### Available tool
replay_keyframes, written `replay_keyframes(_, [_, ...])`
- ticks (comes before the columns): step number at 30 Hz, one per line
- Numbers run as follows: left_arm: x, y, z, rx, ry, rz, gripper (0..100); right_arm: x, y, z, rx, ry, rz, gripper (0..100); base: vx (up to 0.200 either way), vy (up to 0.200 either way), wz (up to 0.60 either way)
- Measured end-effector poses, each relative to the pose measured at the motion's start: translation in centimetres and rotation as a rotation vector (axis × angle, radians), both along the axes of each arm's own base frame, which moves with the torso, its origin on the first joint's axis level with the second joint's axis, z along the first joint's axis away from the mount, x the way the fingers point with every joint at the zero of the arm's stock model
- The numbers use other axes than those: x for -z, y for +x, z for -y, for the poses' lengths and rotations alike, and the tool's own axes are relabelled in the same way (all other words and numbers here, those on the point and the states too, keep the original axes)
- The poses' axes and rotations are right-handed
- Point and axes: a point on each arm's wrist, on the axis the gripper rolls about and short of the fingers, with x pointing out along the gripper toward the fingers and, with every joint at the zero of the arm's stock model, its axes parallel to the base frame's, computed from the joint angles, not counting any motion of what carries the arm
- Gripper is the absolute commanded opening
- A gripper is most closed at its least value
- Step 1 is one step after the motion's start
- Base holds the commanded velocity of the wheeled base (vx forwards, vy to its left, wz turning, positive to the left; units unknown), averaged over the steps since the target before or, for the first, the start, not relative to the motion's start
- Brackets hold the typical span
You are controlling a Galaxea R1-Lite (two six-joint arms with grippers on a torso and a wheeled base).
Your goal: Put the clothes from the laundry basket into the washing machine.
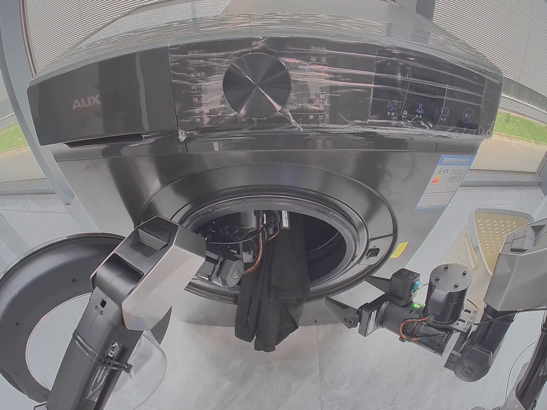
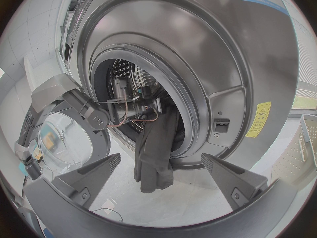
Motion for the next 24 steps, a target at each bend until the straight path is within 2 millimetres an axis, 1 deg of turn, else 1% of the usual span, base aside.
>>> replay_keyframes(2, [-0.3,0.9,0.0,-0.017,-0.003,0.004,0,0.0,0.0,0.0,0.0,-0.001,-0.002,100,0.0,0.0,0.0])
replay_keyframes(6, [0.2,2.0,-0.3,-0.048,0.001,-0.005,0,0.2,0.0,0.0,-0.001,-0.005,-0.007,100,0.0,0.0,0.0])
replay_keyframes(7, [0.3,2.2,-0.4,-0.052,-0.001,-0.002,100,0.3,0.0,0.0,-0.001,-0.006,-0.009,100,0.0,0.0,0.0])
replay_keyframes(12, [0.6,2.6,-0.9,-0.067,-0.016,0.009,100,0.4,0.0,0.0,-0.001,-0.01,-0.014,100,0.0,0.0,0.0])
replay_keyframes(15, [0.6,2.4,-1.0,-0.067,-0.016,-0.008,100,0.4,0.0,0.0,-0.001,-0.011,-0.014,100,0.0,0.0,0.0])
replay_keyframes(19, [-0.1,1.5,-1.0,-0.051,-0.005,-0.079,100,0.5,-0.1,0.0,-0.002,-0.012,-0.016,100,0.0,0.0,0.0])
replay_keyframes(24, [-1.1,-0.5,-0.9,0.0,0.039,-0.201,100,0.6,-0.2,0.0,-0.005,-0.016,-0.02,100,0.0,0.0,0.0])
